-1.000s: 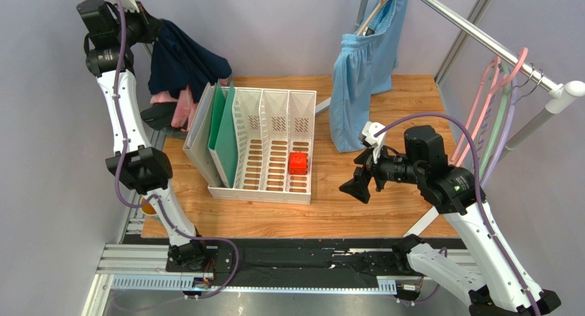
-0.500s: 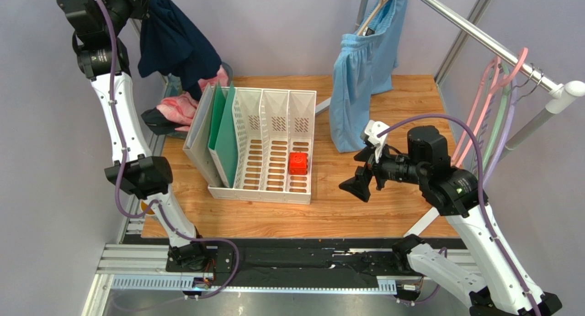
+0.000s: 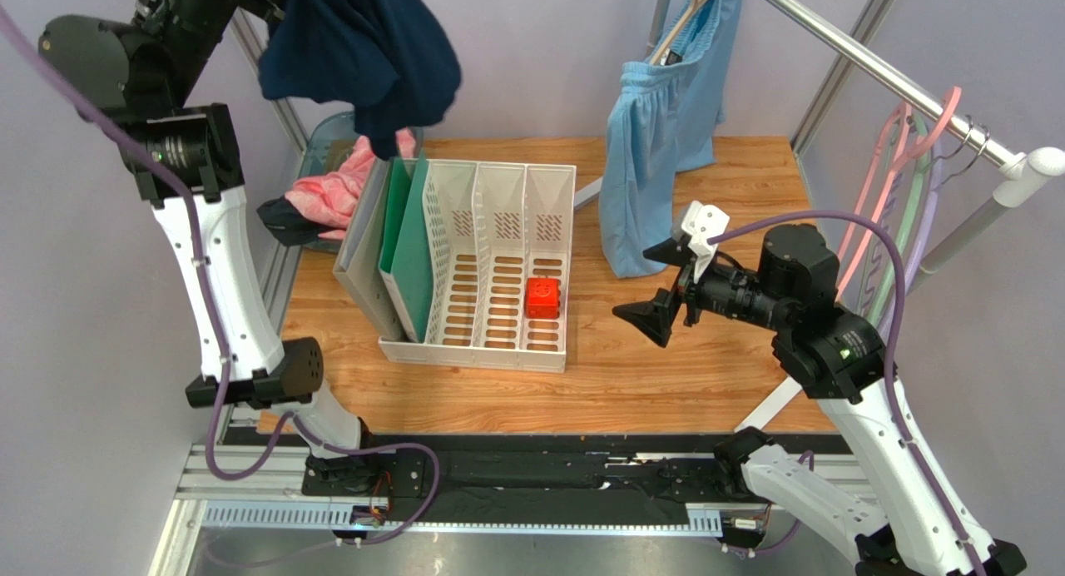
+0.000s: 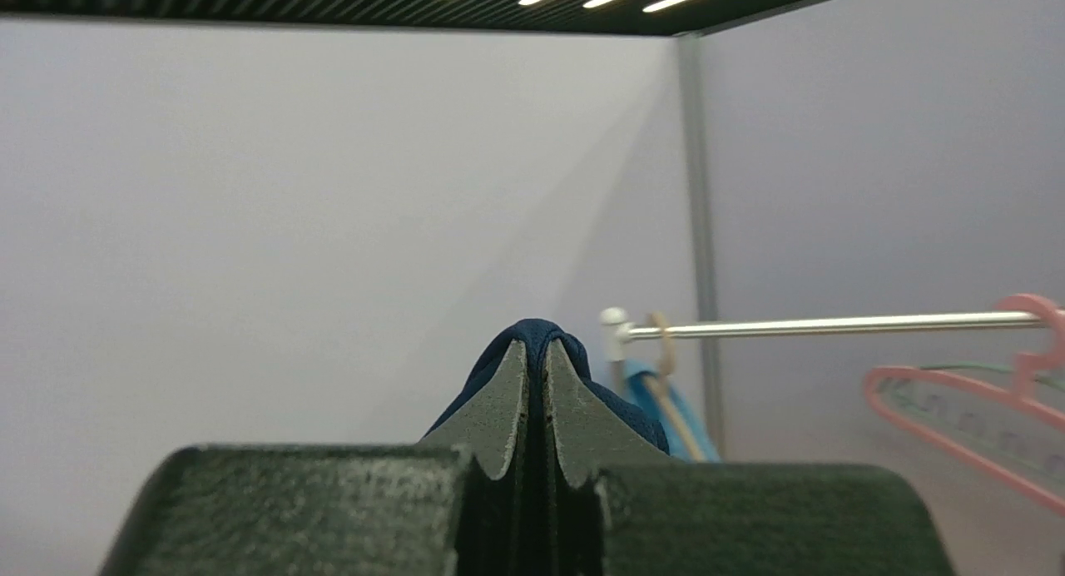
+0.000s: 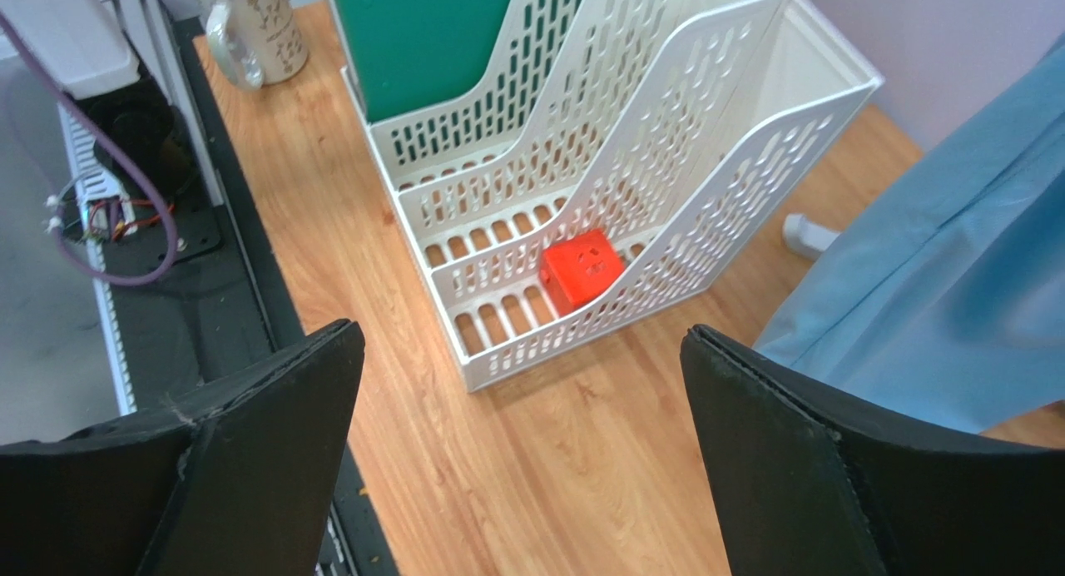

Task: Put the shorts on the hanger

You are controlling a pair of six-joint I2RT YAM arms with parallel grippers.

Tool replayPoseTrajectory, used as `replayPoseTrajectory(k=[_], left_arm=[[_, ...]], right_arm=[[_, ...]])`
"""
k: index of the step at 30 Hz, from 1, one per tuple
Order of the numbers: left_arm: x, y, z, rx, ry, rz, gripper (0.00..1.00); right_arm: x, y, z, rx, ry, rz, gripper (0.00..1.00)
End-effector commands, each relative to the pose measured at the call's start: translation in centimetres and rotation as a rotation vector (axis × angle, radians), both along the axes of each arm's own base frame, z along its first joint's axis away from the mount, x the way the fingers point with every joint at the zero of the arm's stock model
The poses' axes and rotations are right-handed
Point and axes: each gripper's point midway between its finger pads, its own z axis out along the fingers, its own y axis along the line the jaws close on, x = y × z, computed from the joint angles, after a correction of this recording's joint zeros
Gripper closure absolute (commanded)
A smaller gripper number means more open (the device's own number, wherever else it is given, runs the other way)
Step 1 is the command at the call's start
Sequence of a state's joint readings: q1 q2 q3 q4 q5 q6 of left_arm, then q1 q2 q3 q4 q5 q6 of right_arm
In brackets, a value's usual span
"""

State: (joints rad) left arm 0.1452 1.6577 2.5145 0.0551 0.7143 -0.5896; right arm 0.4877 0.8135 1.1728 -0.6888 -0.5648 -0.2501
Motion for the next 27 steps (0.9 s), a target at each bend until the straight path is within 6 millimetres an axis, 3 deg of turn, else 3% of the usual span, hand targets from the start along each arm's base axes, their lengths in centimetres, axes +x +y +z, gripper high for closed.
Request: replayPoseTrajectory(k=[1, 3, 4, 5, 7, 8, 9, 10, 11, 12, 13, 14, 15, 17, 18, 21, 23, 24, 25, 27], left_arm=[[-9.6, -5.5, 1.7, 0.081, -0.114, -0.25, 1.0], [-12.0, -7.6, 0.8, 0.119, -0.098, -0.358, 1.0], [-11.5, -8.6, -0.9, 0.154, -0.049, -0.406, 1.0], [-12.5, -9.1, -1.5, 0.171, -0.041, -0.431, 1.0], [-11.4, -10.6, -4.5, 0.216, 0.036, -0.472, 1.0], [-12.1, -10.9, -5.2, 0.239, 0.041, -0.476, 1.0], [-11.5, -11.5, -6.9, 0.271, 0.081, -0.478, 1.0], [-11.4, -12.9, -9.5, 0.32, 0.128, -0.549, 1.0], [-12.6, -13.5, -10.7, 0.353, 0.133, -0.587, 1.0], [-11.9, -14.4, -14.2, 0.42, 0.187, -0.611, 1.0], [-13.8, -16.0, -16.2, 0.479, 0.186, -0.696, 1.0], [-15.1, -16.3, -17.7, 0.52, 0.188, -0.721, 1.0], [-14.8, -17.0, -22.1, 0.601, 0.226, -0.733, 1.0], [-16.6, -18.0, -25.5, 0.674, 0.222, -0.759, 1.0], [-16.4, -18.5, -28.8, 0.709, 0.295, -0.768, 1.0], [-14.5, -19.5, -31.9, 0.76, 0.329, -0.69, 1.0], [-11.8, -19.9, -32.8, 0.781, 0.368, -0.591, 1.0], [-11.6, -19.8, -32.7, 0.798, 0.366, -0.579, 1.0], [-12.0, -20.0, -33.0, 0.818, 0.361, -0.61, 1.0], [-15.0, -20.6, -35.5, 0.927, 0.354, -0.733, 1.0]], right_arm=[[0.8, -0.4, 7.1, 0.12, -0.191, -0.057, 0.0], [0.8, -0.8, 7.8, 0.128, -0.196, -0.078, 0.0], [0.6, -1.0, 7.9, 0.126, -0.193, -0.088, 0.0], [0.4, -1.3, 8.1, 0.126, -0.195, -0.098, 0.0], [0.1, -1.9, 7.6, 0.111, -0.17, -0.123, 0.0], [-0.1, -2.1, 7.2, 0.105, -0.16, -0.128, 0.0], [-0.9, -2.5, 7.2, 0.108, -0.163, -0.128, 0.0], [-1.3, -2.7, 6.5, 0.097, -0.143, -0.129, 0.0], [-1.4, -2.9, 5.4, 0.083, -0.125, -0.136, 0.0], [-2.1, -3.4, 4.8, 0.072, -0.115, -0.14, 0.0], [-2.4, -3.7, 4.2, 0.061, -0.105, -0.149, 0.0], [-2.5, -3.9, 3.2, 0.044, -0.087, -0.157, 0.0], [-3.1, -4.3, 2.4, 0.03, -0.074, -0.158, 0.0], [-3.4, -4.5, 1.4, 0.025, -0.05, -0.164, 0.0], [-3.6, -4.4, 0.1, 0.014, -0.021, -0.156, 0.0], [-4.1, -4.1, -1.9, 0.003, 0.023, -0.127, 0.01], [-3.9, -4.0, -2.8, -0.015, 0.045, -0.126, 0.01], [-3.8, -4.0, -3.4, -0.032, 0.058, -0.128, 0.01], [-3.7, -4.1, -3.7, -0.043, 0.063, -0.13, 0.02], [-3.5, -4.1, -4.5, -0.07, 0.083, -0.128, 0.02]])
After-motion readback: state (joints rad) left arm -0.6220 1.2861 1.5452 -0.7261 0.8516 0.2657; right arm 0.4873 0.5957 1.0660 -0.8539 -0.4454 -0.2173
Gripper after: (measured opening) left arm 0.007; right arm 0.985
